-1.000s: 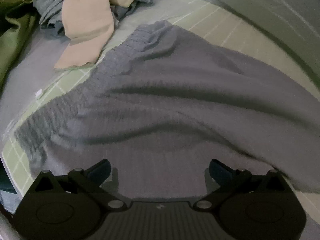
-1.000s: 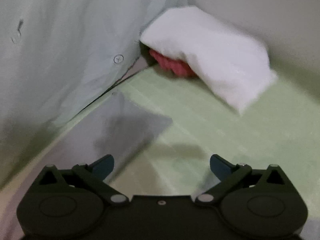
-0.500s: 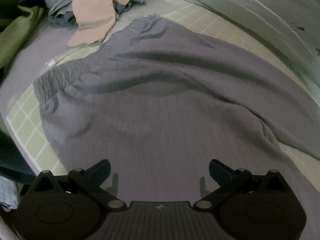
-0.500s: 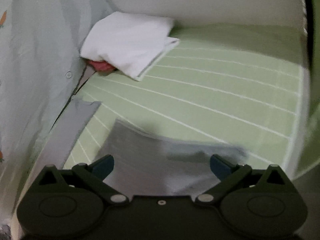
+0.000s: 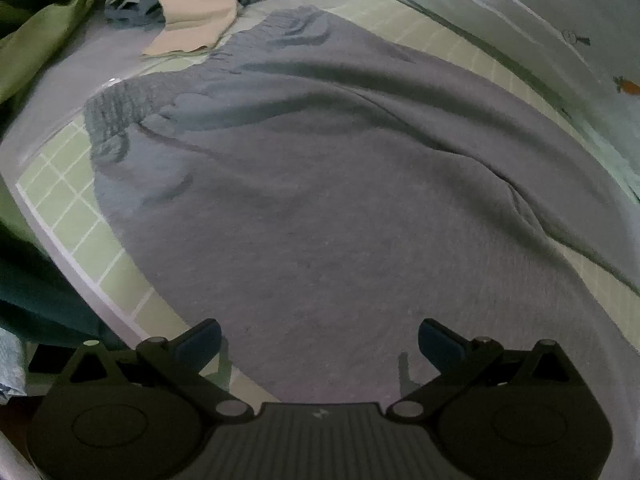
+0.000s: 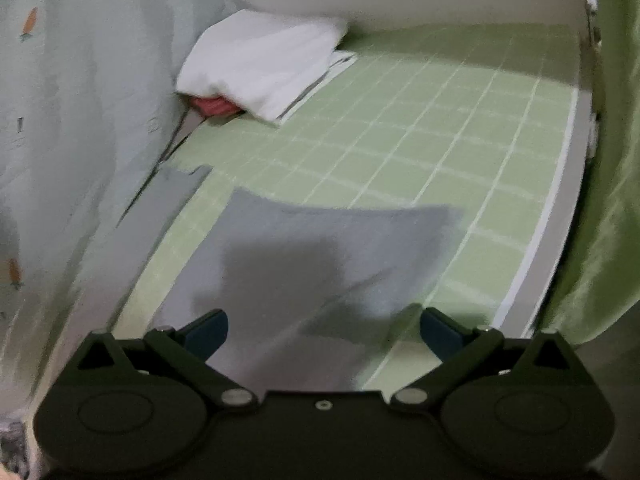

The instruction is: Fold clothes

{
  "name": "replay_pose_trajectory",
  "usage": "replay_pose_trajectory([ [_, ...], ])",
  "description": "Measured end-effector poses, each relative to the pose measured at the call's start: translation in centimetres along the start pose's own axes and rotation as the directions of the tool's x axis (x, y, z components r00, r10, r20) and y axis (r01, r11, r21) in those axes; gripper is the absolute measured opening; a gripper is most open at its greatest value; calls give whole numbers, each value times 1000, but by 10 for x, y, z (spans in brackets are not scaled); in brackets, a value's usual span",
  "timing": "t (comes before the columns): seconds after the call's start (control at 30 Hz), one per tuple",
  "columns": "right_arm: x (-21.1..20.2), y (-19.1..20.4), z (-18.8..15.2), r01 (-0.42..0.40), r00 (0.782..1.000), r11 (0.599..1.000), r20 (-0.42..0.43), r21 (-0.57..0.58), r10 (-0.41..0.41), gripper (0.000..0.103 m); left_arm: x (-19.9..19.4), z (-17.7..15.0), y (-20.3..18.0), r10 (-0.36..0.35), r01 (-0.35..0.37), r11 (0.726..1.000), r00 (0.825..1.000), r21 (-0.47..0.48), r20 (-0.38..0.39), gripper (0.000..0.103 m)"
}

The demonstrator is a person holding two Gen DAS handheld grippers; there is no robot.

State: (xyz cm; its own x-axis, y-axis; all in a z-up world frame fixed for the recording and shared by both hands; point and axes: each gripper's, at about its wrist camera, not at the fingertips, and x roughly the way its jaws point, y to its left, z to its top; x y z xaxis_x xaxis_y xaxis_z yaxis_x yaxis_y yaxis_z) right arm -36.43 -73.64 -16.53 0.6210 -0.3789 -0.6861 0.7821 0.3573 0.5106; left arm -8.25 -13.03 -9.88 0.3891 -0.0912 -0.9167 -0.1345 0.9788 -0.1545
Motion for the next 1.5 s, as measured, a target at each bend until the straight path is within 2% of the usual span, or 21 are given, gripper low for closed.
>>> replay_pose_trajectory([
  [0.17,-7,13,-24,-81,996,996,-38,48,83,103,-2,2,29,-21,20,996,1000,-86,-8,103],
  [0.33,-13,25,-44,-103,993,991,-46,90,108,103,-7,12,65,-55,58,978,998,-199,17,103],
  [0.47,-14,29,-51,-118,990,980,-54,158,128,103,-3,25,90,-31,36,962,999,-270,22,103],
  [0.63,-13,38,-57,-96,992,983,-63,157,107,103,7,46,111,37,-30,959,999,-281,19,101],
  [0.77,-9,45,-54,-70,994,990,-70,126,79,103,17,69,120,143,-139,961,990,-239,-2,98],
  [1.0,2,47,-41,-29,997,986,-67,167,40,103,28,104,143,151,-137,942,988,-307,23,92],
  [1.1,9,51,-32,26,997,988,-77,151,-14,102,32,112,147,150,-133,939,988,-318,31,83],
  [1.17,11,53,-27,91,995,985,-58,147,-84,91,34,114,148,150,-131,936,988,-326,33,79],
  [1.23,11,53,-24,163,987,972,-34,170,-160,72,34,116,147,159,-137,936,986,-324,42,73],
  [1.27,12,52,-22,175,985,967,-32,188,-172,68,33,117,147,164,-141,937,985,-319,48,64],
  [1.33,12,46,-18,189,982,955,-30,229,-187,45,32,118,146,165,-137,938,984,-319,61,50],
  [1.37,12,43,-17,191,981,950,-30,248,-190,41,31,118,145,159,-130,938,985,-322,67,40],
  [1.43,10,37,-16,167,985,943,-16,287,-170,22,30,118,144,147,-114,938,986,-329,79,26],
  [1.47,9,35,-16,157,987,942,-7,296,-162,16,29,118,143,142,-106,937,986,-332,85,18],
  [1.5,7,33,-16,153,987,942,1,299,-161,5,29,117,142,136,-98,937,987,-335,92,14],
])
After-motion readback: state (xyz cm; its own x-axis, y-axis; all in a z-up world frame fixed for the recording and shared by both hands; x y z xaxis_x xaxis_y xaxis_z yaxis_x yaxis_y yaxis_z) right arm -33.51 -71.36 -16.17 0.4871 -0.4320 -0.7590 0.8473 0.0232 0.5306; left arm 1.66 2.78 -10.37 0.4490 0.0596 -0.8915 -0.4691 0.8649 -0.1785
